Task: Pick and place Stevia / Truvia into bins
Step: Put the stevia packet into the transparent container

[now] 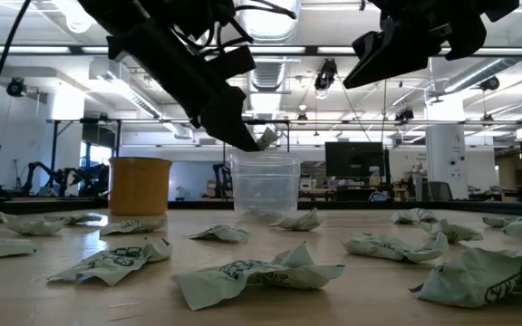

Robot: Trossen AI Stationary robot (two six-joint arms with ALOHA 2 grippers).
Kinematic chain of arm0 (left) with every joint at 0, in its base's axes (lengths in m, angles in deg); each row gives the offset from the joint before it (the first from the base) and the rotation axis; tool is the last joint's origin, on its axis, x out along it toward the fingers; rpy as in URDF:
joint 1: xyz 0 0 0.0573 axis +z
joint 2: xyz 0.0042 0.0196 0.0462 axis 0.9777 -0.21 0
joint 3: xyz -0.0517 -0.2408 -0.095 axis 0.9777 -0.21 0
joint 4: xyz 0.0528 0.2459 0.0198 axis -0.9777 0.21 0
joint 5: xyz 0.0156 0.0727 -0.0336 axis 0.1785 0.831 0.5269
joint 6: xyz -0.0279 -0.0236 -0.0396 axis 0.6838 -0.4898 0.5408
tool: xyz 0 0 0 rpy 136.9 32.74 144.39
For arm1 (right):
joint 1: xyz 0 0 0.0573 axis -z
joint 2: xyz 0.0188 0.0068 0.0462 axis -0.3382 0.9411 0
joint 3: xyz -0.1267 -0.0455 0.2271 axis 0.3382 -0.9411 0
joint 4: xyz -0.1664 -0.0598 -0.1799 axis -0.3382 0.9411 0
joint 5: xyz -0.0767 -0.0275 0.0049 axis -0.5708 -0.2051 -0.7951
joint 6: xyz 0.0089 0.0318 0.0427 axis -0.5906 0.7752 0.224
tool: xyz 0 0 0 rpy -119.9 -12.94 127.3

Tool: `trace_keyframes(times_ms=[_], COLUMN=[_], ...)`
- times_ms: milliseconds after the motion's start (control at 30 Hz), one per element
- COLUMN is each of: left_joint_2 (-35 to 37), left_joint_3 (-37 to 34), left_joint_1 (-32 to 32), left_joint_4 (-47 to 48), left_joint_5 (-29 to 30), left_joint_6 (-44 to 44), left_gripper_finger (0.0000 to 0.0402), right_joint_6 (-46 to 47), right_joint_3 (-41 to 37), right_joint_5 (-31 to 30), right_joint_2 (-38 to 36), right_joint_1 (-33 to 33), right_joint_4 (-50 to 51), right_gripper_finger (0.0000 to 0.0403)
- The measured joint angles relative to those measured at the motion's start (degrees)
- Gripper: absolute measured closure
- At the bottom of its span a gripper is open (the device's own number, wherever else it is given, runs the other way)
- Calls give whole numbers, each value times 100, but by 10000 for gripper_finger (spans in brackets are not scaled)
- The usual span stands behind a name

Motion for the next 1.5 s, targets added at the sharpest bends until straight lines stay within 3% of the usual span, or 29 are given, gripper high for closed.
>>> trace_keyframes(times_ms=[133, 333, 533, 800, 1000, 1233, 1500], left_joint_2=[2, 13, 475, 1239, 1412, 1425, 1425], left_joint_3=[37, 37, 122, 34, 26, 23, 23], left_joint_1=[-4, -10, -275, -1185, -1801, -1950, -1950], left_joint_4=[-7, 42, 894, 1084, 1083, 1091, 1089], left_joint_5=[-1, -3, -56, -21, 588, 630, 638], left_joint_6=[-46, -41, 295, 312, 305, 304, 308], left_gripper_finger=[369, 298, 253, 252, 252, 252, 252], right_joint_6=[6, 204, 678, 835, 1832, 2834, 2906], right_joint_3=[-25, -134, -456, -966, -1035, -1134, -1360], right_joint_5=[0, 3, 179, 79, -145, -151, -150], right_joint_2=[0, 0, 0, 7, -9, -9, -9], right_joint_1=[0, 0, 0, 28, 371, 820, 918], right_joint_4=[1, 159, 866, 663, 1126, 1614, 1296], right_gripper_finger=[341, 344, 344, 344, 341, 303, 260])
